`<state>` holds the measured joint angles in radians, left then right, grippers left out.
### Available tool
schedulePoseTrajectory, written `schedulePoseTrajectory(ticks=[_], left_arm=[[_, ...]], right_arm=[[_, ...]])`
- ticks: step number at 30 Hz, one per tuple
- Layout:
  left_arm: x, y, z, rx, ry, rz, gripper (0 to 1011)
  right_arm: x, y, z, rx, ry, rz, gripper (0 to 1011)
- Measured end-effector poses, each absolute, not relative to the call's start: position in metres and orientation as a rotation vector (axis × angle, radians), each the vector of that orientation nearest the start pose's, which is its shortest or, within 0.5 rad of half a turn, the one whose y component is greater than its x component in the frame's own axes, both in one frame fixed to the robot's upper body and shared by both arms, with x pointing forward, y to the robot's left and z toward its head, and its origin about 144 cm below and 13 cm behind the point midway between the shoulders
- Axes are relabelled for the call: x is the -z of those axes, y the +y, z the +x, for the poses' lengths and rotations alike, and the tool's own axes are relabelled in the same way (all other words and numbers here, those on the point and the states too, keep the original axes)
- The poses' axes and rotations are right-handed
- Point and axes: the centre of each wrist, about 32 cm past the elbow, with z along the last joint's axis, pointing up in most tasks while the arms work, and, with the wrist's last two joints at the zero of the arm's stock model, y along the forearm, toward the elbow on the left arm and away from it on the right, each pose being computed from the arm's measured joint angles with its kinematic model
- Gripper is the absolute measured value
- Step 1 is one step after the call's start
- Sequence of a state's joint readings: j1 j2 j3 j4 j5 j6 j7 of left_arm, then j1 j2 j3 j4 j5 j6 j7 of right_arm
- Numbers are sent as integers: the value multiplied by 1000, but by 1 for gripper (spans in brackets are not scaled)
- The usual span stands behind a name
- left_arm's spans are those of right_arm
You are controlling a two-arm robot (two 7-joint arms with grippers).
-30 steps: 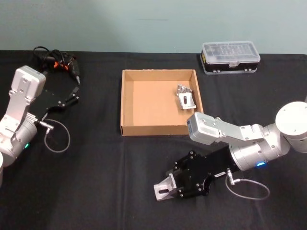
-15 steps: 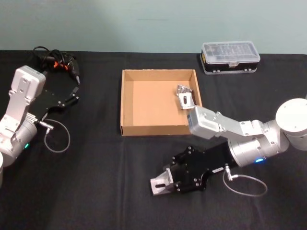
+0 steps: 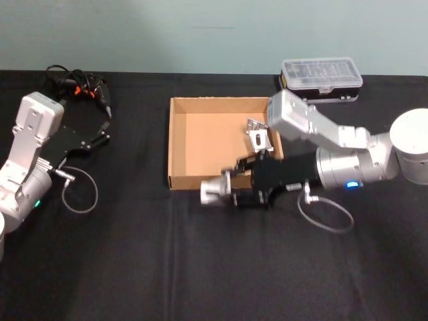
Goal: Use one hand to pick up the angle iron from the table and place it into the box.
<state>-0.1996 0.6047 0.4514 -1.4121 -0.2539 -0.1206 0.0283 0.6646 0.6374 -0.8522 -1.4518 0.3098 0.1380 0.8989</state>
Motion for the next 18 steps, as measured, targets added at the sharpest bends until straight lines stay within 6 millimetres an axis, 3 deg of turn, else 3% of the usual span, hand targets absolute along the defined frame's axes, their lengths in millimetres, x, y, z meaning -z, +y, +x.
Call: schedulePoseTrajectory(ticks=[10,18], left_arm=[[-1140,310,489,-1248,-285,304,1000],[-1140,310,489,-1248,-285,304,1000]], right_arm=[[-1235,-225,589,370,-217,-482,473],[-1225,-216,603,434,-200,-479,473]])
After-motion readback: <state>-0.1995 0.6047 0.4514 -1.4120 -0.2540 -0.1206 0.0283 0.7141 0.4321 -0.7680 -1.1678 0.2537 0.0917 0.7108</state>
